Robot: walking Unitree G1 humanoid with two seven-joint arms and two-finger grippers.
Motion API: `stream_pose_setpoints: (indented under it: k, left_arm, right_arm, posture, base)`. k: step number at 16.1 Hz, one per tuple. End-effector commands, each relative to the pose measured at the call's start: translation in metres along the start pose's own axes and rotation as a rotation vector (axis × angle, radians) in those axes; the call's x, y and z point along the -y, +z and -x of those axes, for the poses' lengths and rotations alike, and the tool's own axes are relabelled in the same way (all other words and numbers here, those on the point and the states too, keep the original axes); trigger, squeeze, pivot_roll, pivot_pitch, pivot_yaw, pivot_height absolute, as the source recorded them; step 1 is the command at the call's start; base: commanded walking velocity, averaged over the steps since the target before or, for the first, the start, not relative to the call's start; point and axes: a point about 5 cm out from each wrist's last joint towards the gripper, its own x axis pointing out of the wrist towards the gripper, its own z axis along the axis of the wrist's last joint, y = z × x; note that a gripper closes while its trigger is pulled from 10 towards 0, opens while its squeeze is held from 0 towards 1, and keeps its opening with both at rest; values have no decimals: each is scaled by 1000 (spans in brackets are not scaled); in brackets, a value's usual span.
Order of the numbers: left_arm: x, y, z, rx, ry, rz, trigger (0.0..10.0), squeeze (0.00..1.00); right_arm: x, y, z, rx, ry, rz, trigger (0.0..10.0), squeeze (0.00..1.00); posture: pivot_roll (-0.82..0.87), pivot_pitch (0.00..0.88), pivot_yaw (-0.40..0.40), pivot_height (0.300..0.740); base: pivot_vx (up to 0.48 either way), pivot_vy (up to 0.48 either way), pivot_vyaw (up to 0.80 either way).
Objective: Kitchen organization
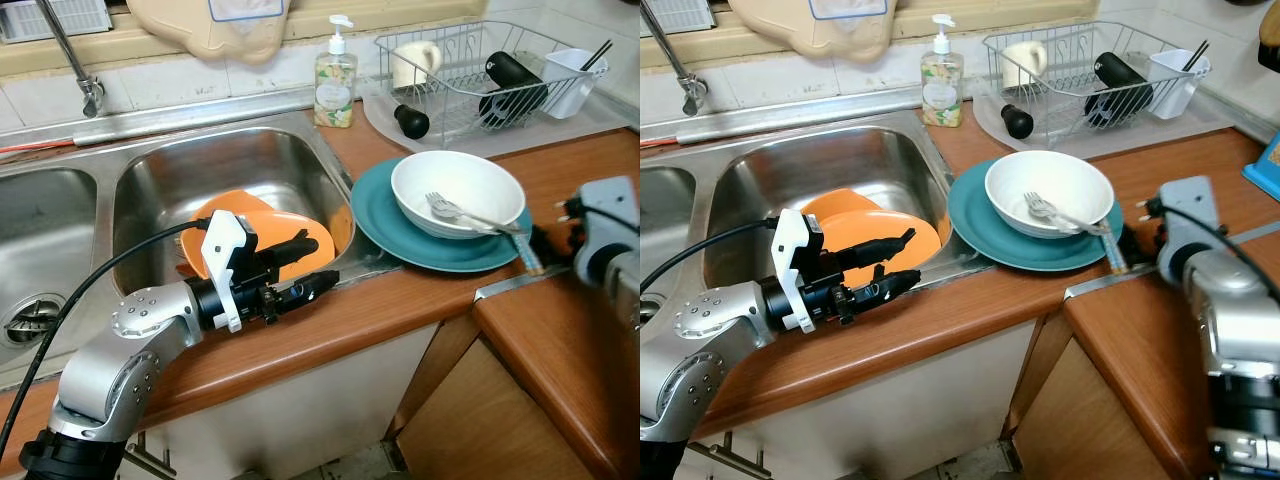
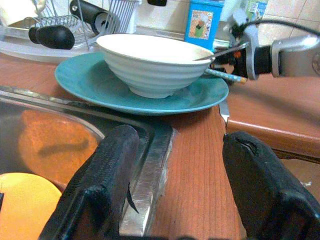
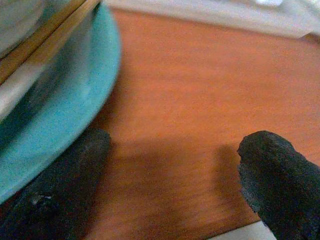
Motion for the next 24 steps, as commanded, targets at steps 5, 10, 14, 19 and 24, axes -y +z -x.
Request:
stream_pose_setpoints:
  k: [5,10,14,19,24]
  left_arm:
    - [0,0,-2,-21,-9,-8,10000,0]
    - [-5,-3,-4,-23,66,-20,10000,0]
    - [-4,-3,-4,-2,100,-20,10000,0]
    - [-3,-2,-8,34,127,-20,10000,0]
    - [4,-2,-9,45,64,1,10000,0]
  right_arm:
    - [9,0,4,5,-53,3,10000,0]
    - [36,3,18,39,-181,-14,10000,0]
    - [49,26,43,256,-268,-122,10000,0]
    - [10,45,66,509,66,-330,10000,0]
    - [-18,14,89,412,371,-247,10000,0]
  posture:
    - [-139,0,44,740]
    - [-141,0,43,740]
    - [-137,0,33,740]
    - [-145,0,40,740]
    - [-155,0,42,740]
  base:
    - [0,0,0]
    - [0,0,0]
    - [0,0,0]
    - [0,0,0]
    - [0,0,0]
